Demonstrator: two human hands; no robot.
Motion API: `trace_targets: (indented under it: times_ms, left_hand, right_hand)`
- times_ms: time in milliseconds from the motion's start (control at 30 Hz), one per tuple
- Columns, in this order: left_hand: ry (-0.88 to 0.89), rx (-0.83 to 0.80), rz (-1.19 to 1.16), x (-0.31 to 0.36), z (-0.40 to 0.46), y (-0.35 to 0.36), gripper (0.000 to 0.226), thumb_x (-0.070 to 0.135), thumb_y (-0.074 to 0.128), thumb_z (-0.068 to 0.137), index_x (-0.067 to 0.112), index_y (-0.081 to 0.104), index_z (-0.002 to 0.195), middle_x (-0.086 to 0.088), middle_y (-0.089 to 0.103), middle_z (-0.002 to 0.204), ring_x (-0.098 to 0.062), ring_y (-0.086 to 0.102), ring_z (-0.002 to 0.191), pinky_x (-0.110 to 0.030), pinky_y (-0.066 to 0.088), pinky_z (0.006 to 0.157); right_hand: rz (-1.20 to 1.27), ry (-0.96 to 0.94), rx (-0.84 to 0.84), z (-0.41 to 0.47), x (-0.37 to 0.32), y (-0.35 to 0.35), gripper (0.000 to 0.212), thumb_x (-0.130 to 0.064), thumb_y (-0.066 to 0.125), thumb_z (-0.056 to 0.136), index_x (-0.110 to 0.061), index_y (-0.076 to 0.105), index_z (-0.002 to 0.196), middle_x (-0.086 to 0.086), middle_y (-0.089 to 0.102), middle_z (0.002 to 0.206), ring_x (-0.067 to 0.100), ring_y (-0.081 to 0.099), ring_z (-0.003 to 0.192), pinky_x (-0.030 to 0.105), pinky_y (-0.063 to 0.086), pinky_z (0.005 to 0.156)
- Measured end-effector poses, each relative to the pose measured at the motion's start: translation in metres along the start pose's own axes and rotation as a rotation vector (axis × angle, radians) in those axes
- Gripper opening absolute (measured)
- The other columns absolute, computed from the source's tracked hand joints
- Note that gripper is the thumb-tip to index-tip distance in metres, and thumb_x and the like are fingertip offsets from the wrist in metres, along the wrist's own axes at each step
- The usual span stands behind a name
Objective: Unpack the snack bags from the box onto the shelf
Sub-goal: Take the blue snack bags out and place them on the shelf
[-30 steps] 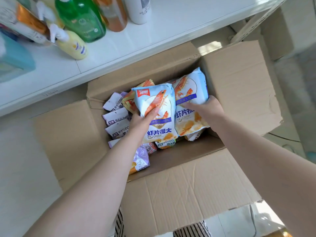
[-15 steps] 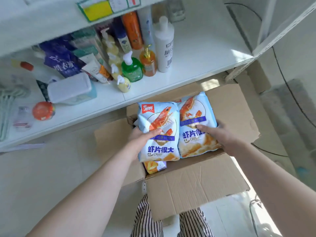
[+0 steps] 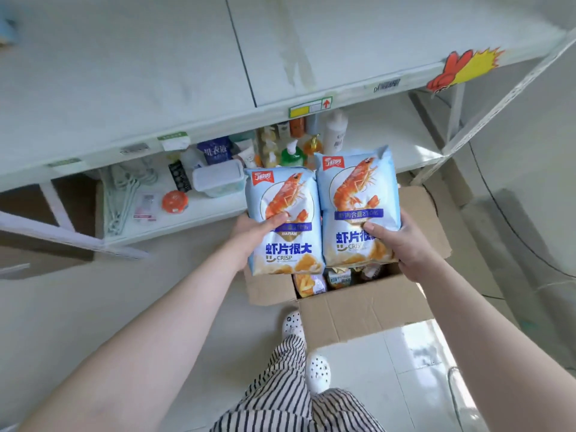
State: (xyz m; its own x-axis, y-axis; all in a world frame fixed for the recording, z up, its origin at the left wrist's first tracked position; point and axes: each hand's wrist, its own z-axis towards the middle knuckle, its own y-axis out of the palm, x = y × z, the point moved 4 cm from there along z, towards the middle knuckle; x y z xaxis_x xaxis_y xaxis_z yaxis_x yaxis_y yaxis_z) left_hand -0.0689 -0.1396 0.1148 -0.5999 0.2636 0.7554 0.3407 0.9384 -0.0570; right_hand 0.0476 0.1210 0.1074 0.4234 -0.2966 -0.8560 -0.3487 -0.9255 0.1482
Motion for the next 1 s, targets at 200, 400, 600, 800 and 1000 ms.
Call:
trace_targets:
  times_ms: [200, 400, 600, 800, 1000]
  left_hand:
    - [0.065, -0.224, -0.019, 0.013, -0.066, -0.016, 0.061, 0.021, 0.085, 0.065, 0.020, 0.057, 0.119, -0.005, 0.071, 0.109, -0.023, 0.069, 0.099, -0.039, 0.055, 0.086]
    - [0.145, -0.065, -0.072, 0.019, -0.101, -0.059, 0.056, 0.019, 0.084, 0.068, 0.016, 0.060, 0.119, -0.007, 0.073, 0.105, -0.026, 0.071, 0.095, -0.047, 0.056, 0.086]
    - [0.209, 0.047, -0.155, 0.028, -0.119, -0.129, 0.027, 0.019, 0.079, 0.076, 0.021, 0.064, 0.098, -0.004, 0.075, 0.093, -0.020, 0.072, 0.083, -0.037, 0.058, 0.075]
    - [0.225, 0.130, -0.184, 0.029, -0.124, -0.237, 0.040, 0.032, 0.074, 0.081, 0.016, 0.062, 0.115, -0.008, 0.074, 0.100, -0.024, 0.073, 0.087, -0.039, 0.059, 0.075]
    - [0.231, 0.189, -0.169, 0.035, -0.123, -0.370, 0.034, 0.032, 0.073, 0.082, 0.019, 0.062, 0.111, -0.006, 0.075, 0.097, -0.023, 0.073, 0.084, -0.039, 0.060, 0.072]
  right_hand:
    - [-0.075, -0.073, -0.018, -0.044, -0.027, 0.016, 0.109, -0.048, 0.097, 0.038, -0.012, 0.052, 0.130, 0.013, 0.072, 0.112, 0.033, 0.072, 0.097, 0.044, 0.060, 0.077]
    - [-0.131, -0.082, -0.064, -0.067, -0.050, 0.057, 0.091, -0.049, 0.095, 0.039, -0.016, 0.060, 0.117, 0.008, 0.075, 0.104, 0.026, 0.073, 0.090, 0.040, 0.060, 0.077]
    - [-0.158, -0.097, -0.115, -0.061, -0.066, 0.131, 0.074, -0.040, 0.087, 0.060, -0.012, 0.058, 0.122, 0.011, 0.074, 0.108, 0.024, 0.074, 0.086, 0.036, 0.061, 0.070]
    - [-0.212, -0.113, -0.154, -0.033, -0.063, 0.240, 0.044, -0.028, 0.081, 0.075, -0.019, 0.062, 0.113, 0.010, 0.073, 0.111, 0.027, 0.070, 0.097, 0.044, 0.058, 0.085]
    - [-0.196, -0.103, -0.196, -0.012, -0.053, 0.378, 0.044, -0.024, 0.078, 0.074, -0.019, 0.061, 0.114, 0.011, 0.072, 0.113, 0.020, 0.073, 0.089, 0.034, 0.061, 0.072]
